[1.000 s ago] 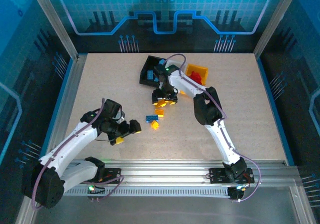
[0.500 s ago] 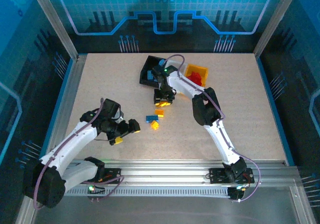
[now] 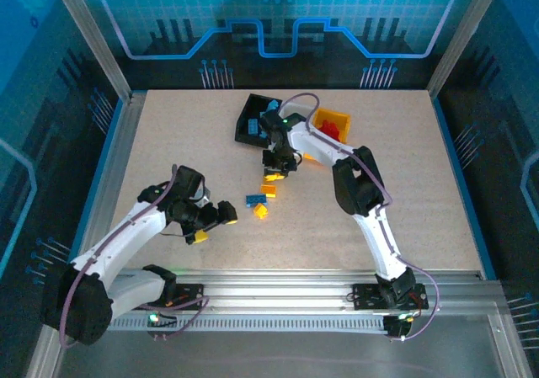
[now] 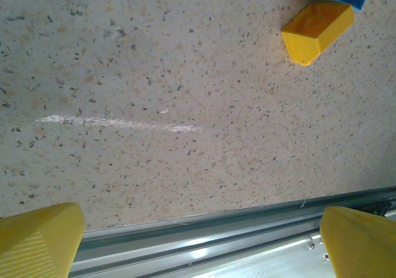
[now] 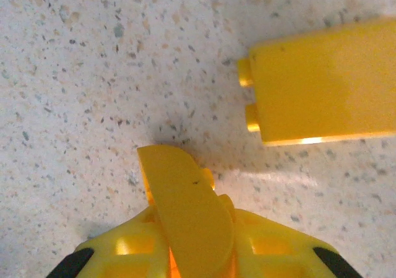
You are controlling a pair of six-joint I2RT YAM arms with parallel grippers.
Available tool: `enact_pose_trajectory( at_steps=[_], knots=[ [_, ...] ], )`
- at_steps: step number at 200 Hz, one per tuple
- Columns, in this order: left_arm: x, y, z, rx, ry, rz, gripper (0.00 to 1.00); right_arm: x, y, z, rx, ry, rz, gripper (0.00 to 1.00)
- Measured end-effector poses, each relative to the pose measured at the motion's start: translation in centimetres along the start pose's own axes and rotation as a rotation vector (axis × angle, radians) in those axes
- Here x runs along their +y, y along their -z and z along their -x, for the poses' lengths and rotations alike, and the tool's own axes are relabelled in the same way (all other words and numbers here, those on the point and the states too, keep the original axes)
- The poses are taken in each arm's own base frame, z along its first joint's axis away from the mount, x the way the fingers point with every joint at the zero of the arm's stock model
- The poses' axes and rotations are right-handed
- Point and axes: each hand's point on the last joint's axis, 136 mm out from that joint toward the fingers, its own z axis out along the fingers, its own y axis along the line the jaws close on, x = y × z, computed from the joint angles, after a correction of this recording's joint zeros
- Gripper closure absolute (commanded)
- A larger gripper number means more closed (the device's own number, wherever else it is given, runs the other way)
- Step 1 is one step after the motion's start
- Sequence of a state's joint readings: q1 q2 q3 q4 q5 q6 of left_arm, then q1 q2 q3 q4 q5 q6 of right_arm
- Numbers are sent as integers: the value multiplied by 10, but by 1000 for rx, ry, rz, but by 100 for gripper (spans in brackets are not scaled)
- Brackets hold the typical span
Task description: Sort the legos into containers by color
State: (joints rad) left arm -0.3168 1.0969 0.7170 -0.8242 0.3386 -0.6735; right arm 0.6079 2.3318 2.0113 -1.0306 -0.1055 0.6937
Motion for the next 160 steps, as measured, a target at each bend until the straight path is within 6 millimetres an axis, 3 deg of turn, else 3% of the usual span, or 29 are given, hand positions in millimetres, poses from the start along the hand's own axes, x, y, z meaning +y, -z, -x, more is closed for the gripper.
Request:
enact_pose_trajectory(
  at_steps=[29, 65, 94, 132, 149, 160],
  knots=[
    [1, -3, 0, 12, 4, 4, 1, -4, 14, 4, -18, -50, 43, 81],
    [2, -5, 1, 20, 4, 10, 1, -15, 40, 30, -72, -127, 112, 80],
    [2, -5, 2, 24, -7, 13, 1, -29, 72, 65, -155, -182, 161, 80],
    [-1, -4, 4, 18, -10, 9, 1, -38, 131, 123, -327, -213, 238, 76],
    [0, -3, 2, 23, -6, 14, 1, -38, 137, 141, -370, -216, 252, 69],
    [1, -3, 1, 25, -5, 17, 1, -38, 132, 148, -373, -222, 254, 60]
  ],
)
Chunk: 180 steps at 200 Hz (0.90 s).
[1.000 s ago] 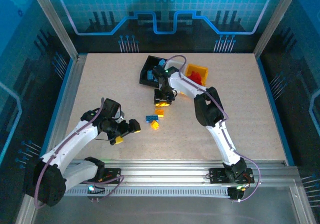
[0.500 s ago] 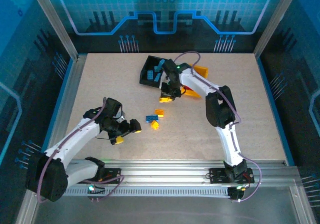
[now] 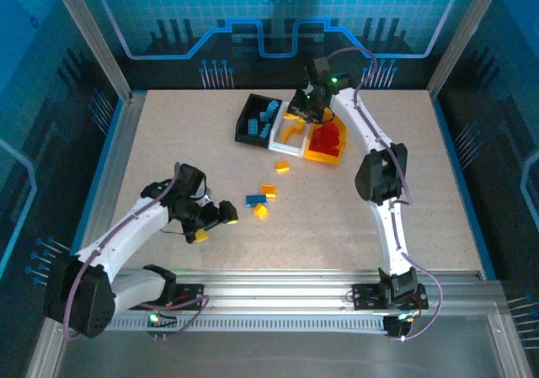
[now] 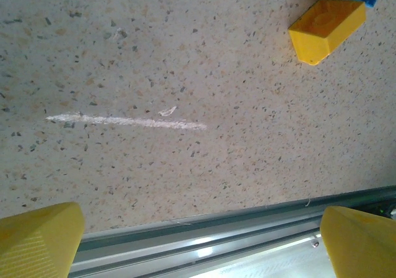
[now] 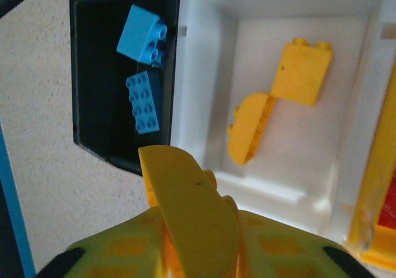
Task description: Sort the legos into containers by color
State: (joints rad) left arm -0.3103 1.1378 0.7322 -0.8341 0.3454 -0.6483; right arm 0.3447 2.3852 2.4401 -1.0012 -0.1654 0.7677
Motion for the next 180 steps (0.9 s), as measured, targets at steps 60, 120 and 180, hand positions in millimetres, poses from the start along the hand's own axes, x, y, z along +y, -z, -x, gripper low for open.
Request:
enact_pose_trajectory(
  at_steps=[60, 120, 180],
  knots=[
    [-3, 4, 0, -19, 3, -17, 1, -12, -30, -10, 49, 24, -40, 35],
    [-7, 0, 5, -36, 30, -51, 1, -8, -9, -89, 167, 278, -179, 19],
    [-12, 0, 5, -35, 24, -75, 1, -24, -21, -156, 298, 459, -334, 18]
  ],
)
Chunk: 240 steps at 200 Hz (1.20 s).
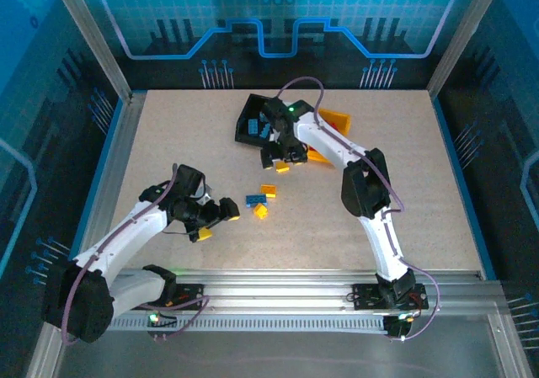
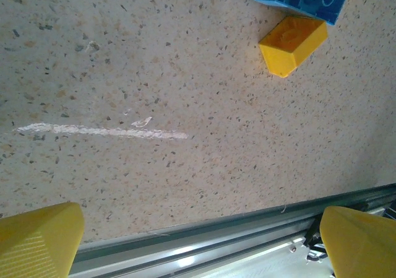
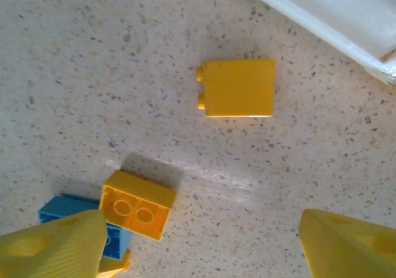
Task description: Sort the legos into containers by color
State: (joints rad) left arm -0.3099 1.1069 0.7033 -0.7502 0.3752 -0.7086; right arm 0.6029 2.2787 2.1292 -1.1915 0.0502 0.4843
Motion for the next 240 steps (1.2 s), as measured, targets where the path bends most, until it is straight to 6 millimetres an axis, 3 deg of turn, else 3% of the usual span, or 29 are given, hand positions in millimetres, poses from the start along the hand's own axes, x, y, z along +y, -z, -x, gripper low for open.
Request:
enact_pose_trajectory(
  at_steps=[34, 105, 146, 200, 240],
  knots=[
    [-2, 5, -1, -13, -9, -13, 1, -6, -10, 3, 1, -5, -33, 20],
    [4, 11, -11, -2, -3, -1, 1, -14, -66, 15, 54, -18, -77, 27],
    [6, 9, -12, 6, 1, 7, 1, -19, -72, 24, 47, -40, -77, 33],
    [11, 3, -12, 32, 15, 33, 1, -19, -75, 31, 36, -54, -73, 57],
    [12, 0, -11, 41, 23, 42, 1, -18, -74, 33, 25, -59, -68, 60]
  ],
)
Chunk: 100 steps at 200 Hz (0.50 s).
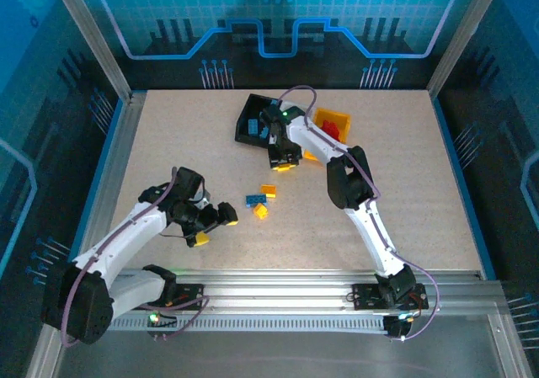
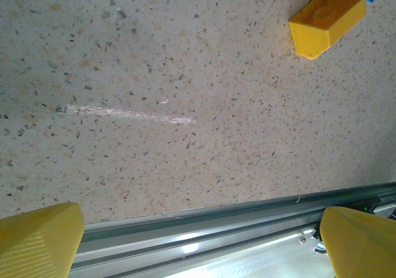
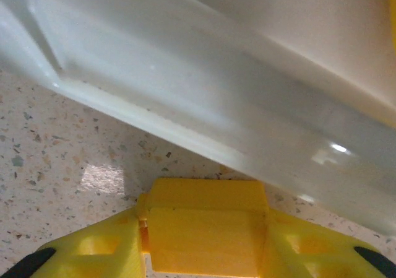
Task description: Sort the legos into containers by color
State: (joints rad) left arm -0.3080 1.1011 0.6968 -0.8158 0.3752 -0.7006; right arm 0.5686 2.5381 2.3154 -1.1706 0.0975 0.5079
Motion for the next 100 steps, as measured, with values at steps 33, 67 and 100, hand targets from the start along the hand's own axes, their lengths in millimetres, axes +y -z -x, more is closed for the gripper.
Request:
enact_pose_trajectory(
  at_steps=[33, 67, 100],
  knots=[
    [-1, -2, 2, 0, 1, 0, 1, 0, 6, -1, -2, -17, 6, 60],
    [-1, -5, 3, 12, 3, 1, 1, 6, 47, 8, -75, -28, 57, 60],
    [-1, -7, 3, 23, 5, 0, 1, 8, 92, 33, -185, -57, 127, 60]
  ],
)
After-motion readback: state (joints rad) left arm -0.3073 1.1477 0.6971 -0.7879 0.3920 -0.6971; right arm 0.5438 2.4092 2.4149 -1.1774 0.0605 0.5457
